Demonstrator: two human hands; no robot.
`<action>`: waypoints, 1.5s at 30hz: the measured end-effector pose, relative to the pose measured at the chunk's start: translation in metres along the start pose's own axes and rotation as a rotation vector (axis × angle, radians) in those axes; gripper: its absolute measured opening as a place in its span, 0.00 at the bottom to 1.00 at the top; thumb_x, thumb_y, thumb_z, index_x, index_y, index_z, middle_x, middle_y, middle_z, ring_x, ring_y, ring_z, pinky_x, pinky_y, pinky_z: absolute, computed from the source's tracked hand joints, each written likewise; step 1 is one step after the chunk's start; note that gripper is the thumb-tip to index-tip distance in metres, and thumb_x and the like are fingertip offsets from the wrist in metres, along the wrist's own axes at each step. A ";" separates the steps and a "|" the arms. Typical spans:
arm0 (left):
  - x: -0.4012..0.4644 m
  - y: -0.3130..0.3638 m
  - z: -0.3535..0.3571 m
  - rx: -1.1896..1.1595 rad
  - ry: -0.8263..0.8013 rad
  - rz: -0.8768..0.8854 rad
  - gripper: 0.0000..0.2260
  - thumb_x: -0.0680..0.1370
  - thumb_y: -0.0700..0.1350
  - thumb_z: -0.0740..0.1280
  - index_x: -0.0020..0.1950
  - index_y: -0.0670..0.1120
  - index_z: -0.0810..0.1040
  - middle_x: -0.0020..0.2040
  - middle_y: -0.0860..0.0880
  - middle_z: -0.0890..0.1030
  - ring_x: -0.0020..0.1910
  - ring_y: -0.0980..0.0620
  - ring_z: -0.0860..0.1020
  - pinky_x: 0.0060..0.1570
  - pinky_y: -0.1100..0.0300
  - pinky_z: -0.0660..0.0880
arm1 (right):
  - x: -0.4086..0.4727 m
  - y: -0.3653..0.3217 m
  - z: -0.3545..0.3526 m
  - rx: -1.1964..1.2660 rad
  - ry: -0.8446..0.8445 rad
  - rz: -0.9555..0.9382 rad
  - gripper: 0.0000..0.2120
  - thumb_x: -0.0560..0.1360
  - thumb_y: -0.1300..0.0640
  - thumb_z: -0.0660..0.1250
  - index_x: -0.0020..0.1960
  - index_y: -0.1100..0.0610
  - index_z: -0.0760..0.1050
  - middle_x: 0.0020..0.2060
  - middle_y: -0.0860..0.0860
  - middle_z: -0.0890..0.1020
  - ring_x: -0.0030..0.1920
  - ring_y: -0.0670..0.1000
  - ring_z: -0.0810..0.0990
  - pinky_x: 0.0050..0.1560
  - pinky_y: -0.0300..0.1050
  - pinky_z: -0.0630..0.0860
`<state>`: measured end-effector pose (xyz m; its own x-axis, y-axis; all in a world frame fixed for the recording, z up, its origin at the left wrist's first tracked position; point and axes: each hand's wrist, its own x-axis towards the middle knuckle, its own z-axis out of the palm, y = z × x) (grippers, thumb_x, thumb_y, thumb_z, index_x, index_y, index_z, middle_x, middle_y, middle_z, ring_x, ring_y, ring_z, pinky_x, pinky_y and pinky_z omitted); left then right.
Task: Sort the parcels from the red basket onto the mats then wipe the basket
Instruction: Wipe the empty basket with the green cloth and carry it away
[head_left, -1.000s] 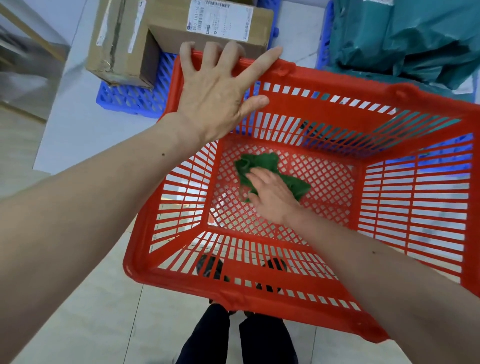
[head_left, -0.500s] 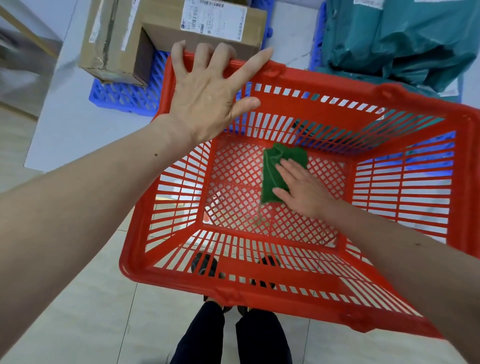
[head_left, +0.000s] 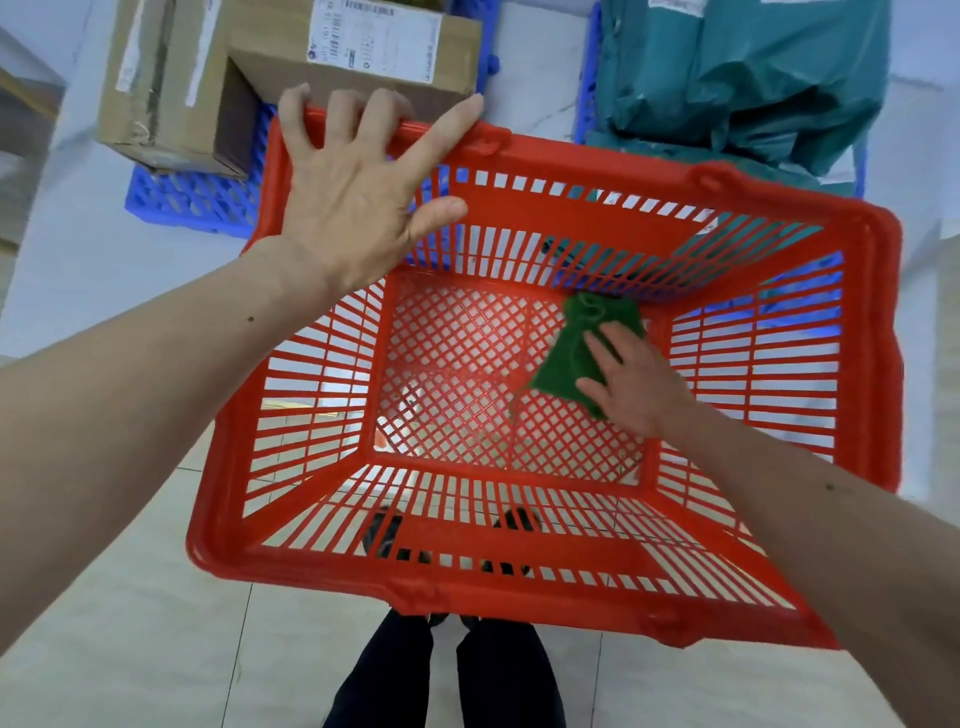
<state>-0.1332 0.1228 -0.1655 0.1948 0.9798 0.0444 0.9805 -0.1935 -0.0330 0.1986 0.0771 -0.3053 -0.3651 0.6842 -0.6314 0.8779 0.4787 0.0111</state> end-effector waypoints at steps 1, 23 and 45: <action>0.000 0.000 0.000 -0.001 0.000 -0.002 0.30 0.78 0.70 0.46 0.78 0.61 0.49 0.63 0.37 0.68 0.64 0.35 0.66 0.67 0.32 0.53 | 0.000 0.002 -0.002 -0.009 -0.022 0.076 0.35 0.81 0.37 0.45 0.81 0.55 0.44 0.79 0.55 0.48 0.79 0.56 0.46 0.78 0.56 0.50; 0.000 0.003 0.004 0.000 0.014 0.045 0.29 0.79 0.69 0.48 0.78 0.62 0.49 0.64 0.38 0.69 0.64 0.35 0.67 0.66 0.32 0.55 | -0.032 -0.080 0.002 0.178 -0.325 -0.500 0.11 0.77 0.57 0.69 0.59 0.52 0.78 0.58 0.49 0.76 0.59 0.48 0.75 0.61 0.42 0.73; -0.002 0.008 0.000 -0.009 -0.008 -0.021 0.31 0.77 0.71 0.46 0.78 0.62 0.49 0.64 0.38 0.68 0.65 0.35 0.66 0.66 0.31 0.54 | -0.005 -0.143 -0.013 0.289 -0.207 -0.512 0.16 0.78 0.64 0.64 0.64 0.53 0.74 0.55 0.50 0.76 0.56 0.50 0.76 0.56 0.46 0.78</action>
<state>-0.1260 0.1189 -0.1659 0.1743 0.9840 0.0371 0.9846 -0.1736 -0.0228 0.0709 0.0118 -0.2939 -0.7197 0.2728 -0.6384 0.6662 0.5301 -0.5245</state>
